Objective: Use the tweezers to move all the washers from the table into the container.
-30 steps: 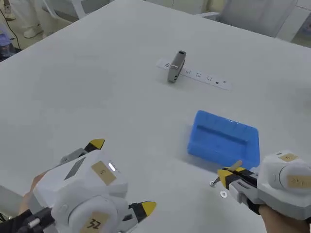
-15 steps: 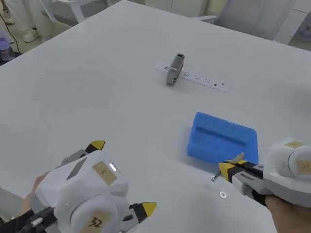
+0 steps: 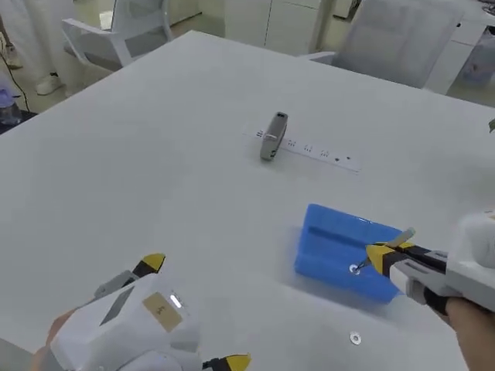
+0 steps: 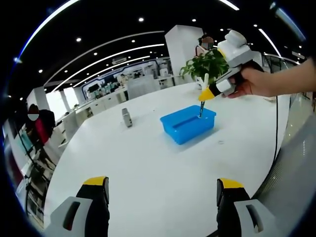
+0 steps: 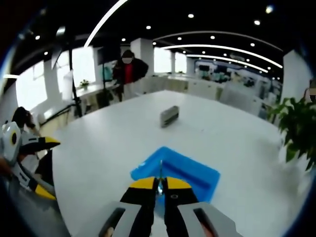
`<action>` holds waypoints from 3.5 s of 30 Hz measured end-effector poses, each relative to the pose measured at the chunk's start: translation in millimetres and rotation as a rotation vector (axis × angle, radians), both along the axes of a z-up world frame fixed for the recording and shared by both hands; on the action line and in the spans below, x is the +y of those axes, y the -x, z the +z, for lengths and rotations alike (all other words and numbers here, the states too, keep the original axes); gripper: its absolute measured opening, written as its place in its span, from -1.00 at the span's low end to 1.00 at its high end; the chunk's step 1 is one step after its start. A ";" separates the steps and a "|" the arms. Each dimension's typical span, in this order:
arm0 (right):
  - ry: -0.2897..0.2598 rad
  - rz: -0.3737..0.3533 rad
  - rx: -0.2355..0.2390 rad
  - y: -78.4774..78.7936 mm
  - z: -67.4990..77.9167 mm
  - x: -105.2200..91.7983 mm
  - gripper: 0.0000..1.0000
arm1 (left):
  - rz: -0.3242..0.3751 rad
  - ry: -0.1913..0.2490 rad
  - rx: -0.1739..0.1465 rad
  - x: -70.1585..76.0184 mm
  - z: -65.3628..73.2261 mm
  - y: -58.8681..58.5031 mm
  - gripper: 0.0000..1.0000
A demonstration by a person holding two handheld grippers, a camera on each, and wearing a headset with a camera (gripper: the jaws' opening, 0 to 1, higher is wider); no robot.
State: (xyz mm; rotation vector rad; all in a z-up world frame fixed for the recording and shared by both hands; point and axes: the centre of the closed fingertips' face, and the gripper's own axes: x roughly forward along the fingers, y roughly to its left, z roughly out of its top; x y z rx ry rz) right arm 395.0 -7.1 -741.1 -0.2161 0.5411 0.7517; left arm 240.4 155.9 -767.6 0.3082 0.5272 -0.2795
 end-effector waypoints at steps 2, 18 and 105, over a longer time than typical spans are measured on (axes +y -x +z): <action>0.012 -0.013 -0.003 -6.7 -4.3 -1.5 -0.96 | -0.003 -0.005 -0.001 -0.3 0.0 0.1 0.84; 0.114 -0.073 0.069 -32.7 -59.2 -12.1 -0.96 | 0.006 -0.004 -0.008 2.0 1.1 -0.6 0.84; 0.072 -0.108 0.121 60.7 -80.5 -31.6 -0.95 | -0.030 0.030 -0.063 -9.8 11.2 -2.3 0.96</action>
